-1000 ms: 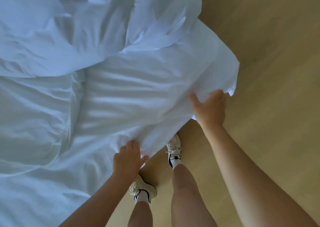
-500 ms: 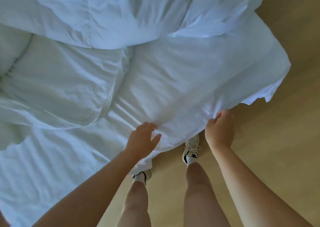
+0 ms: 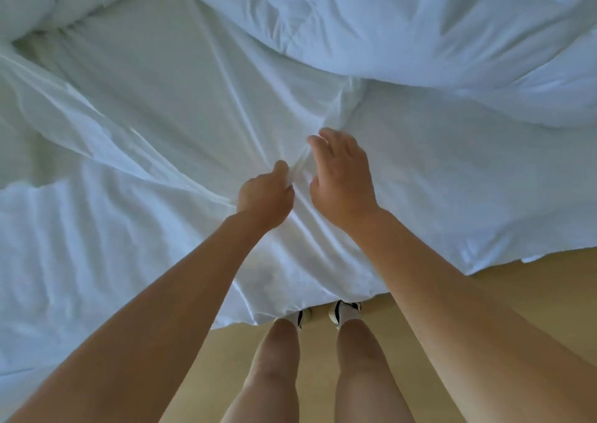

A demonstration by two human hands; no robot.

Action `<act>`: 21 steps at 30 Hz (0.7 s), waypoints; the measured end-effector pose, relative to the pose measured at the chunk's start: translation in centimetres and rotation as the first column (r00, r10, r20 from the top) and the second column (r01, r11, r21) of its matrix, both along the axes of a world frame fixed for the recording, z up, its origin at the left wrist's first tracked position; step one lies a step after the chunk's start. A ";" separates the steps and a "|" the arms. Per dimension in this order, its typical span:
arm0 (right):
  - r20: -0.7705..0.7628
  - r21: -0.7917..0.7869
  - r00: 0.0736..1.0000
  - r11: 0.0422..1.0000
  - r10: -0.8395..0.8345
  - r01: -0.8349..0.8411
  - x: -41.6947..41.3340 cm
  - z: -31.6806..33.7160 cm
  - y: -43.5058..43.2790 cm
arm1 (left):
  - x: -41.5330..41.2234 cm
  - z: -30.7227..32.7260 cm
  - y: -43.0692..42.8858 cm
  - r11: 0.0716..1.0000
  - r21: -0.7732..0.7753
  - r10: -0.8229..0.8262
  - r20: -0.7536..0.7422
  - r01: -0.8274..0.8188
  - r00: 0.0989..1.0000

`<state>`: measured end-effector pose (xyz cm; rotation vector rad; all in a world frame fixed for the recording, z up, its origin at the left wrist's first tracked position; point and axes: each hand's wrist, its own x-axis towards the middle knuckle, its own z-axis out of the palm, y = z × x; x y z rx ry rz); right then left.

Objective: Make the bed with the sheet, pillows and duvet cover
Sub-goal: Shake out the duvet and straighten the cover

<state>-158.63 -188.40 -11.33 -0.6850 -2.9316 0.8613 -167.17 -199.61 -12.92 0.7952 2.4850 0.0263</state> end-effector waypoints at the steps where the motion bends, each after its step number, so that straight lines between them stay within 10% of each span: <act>1: 0.071 0.069 0.983 0.982 0.168 -0.173 -1.1 -0.2 -0.3 | -0.2 0.8 -0.4 0.998 0.062 -0.020 0.009 0.019 1.000; 5: 0.298 0.182 0.901 0.907 0.317 -0.380 -5.1 -0.9 -0.1 | -3.0 3.0 -3.0 0.980 0.181 -0.083 -0.037 0.088 0.996; 8: 0.290 0.176 0.916 0.925 0.278 -0.337 -7.6 -0.4 0.6 | -7.2 2.8 -6.4 0.985 -0.069 -0.169 -0.167 0.160 0.971; 17: 0.100 0.209 0.965 0.943 0.242 -0.258 0.2 2.2 -1.0 | -3.3 5.4 -9.3 0.954 -0.173 -0.174 0.339 0.243 0.925; 21: 0.517 0.148 0.791 0.876 0.328 -0.460 1.0 0.9 -4.8 | -2.4 7.1 -12.7 0.922 -0.305 -0.070 0.472 0.238 0.879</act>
